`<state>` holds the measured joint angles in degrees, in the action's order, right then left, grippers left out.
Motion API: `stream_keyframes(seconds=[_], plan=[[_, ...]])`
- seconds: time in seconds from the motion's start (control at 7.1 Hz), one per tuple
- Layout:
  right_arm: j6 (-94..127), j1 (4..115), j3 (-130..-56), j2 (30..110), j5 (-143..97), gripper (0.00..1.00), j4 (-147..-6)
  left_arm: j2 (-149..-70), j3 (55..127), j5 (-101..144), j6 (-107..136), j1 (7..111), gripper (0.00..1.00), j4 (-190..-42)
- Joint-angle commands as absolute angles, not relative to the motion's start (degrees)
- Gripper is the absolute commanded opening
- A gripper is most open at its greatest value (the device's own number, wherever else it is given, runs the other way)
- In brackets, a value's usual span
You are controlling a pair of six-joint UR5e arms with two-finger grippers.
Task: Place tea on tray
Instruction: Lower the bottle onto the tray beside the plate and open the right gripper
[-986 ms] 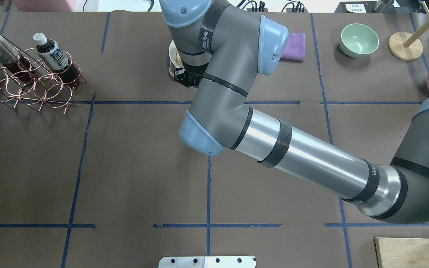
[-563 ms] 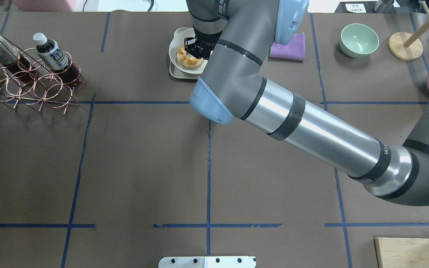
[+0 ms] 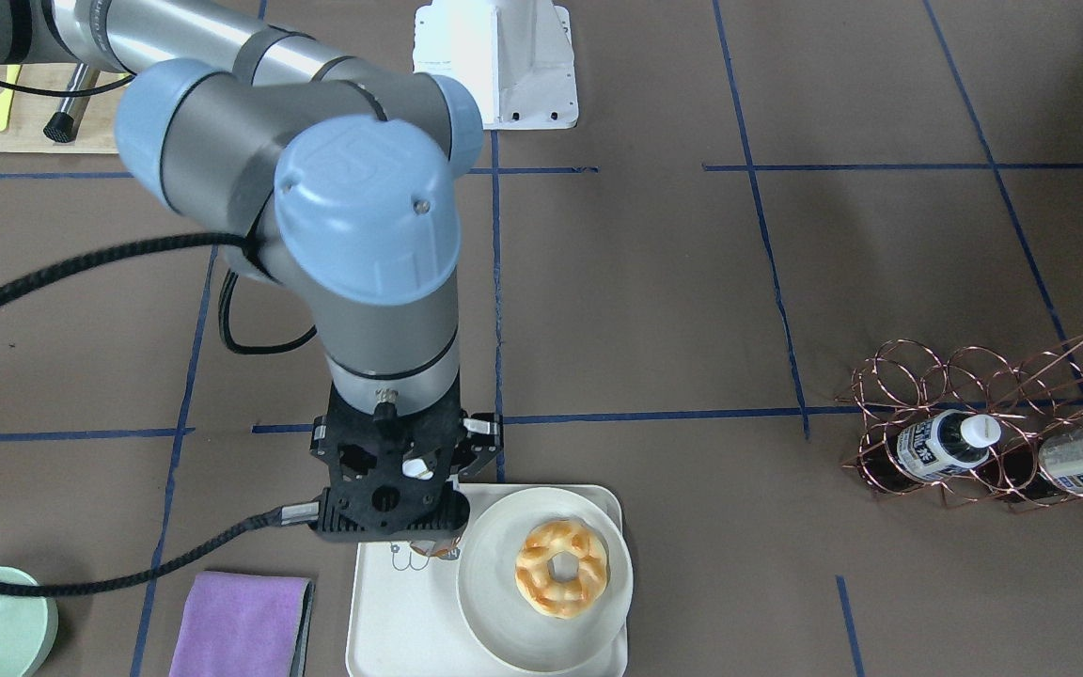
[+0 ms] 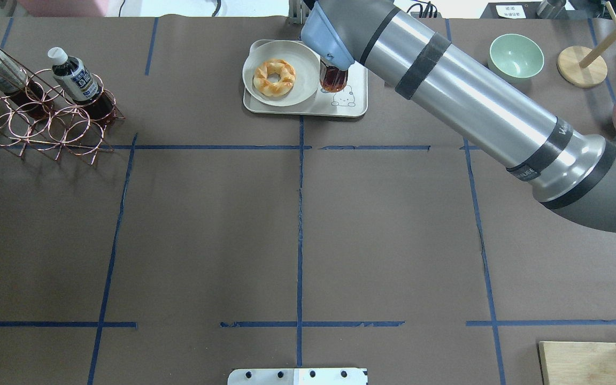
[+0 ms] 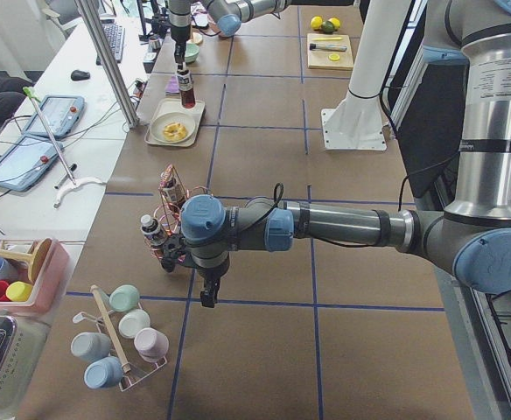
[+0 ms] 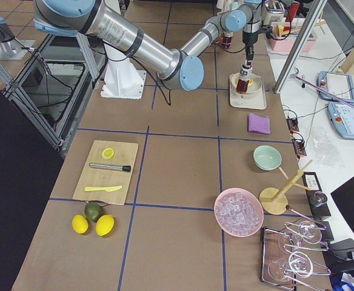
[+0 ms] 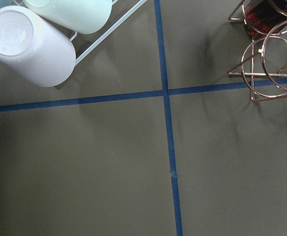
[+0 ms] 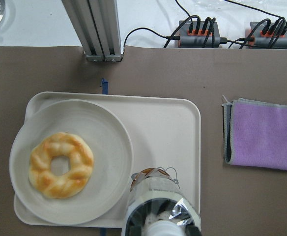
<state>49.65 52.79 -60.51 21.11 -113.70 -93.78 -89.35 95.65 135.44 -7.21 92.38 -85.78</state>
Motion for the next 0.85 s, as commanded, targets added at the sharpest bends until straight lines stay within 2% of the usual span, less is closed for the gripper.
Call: stream_keyframes(seconds=[0.0,0.42,0.56,0.7], plan=[[48.60,53.53,-55.82,20.74,-114.43,0.00,-92.11,-89.82,95.71,135.44,-7.21,92.37,1.00,-85.87],[48.60,53.09,-54.49,21.18,-114.43,0.03,-91.85,-90.00,95.98,135.44,-7.12,92.37,1.00,-86.91],[48.60,52.82,-54.49,21.18,-114.43,0.15,-91.85,-90.00,95.89,135.44,-7.12,92.37,1.00,-87.01],[48.69,52.47,-54.49,21.36,-114.43,0.51,-91.76,-90.00,95.89,135.44,-7.12,92.37,1.00,-87.01]])
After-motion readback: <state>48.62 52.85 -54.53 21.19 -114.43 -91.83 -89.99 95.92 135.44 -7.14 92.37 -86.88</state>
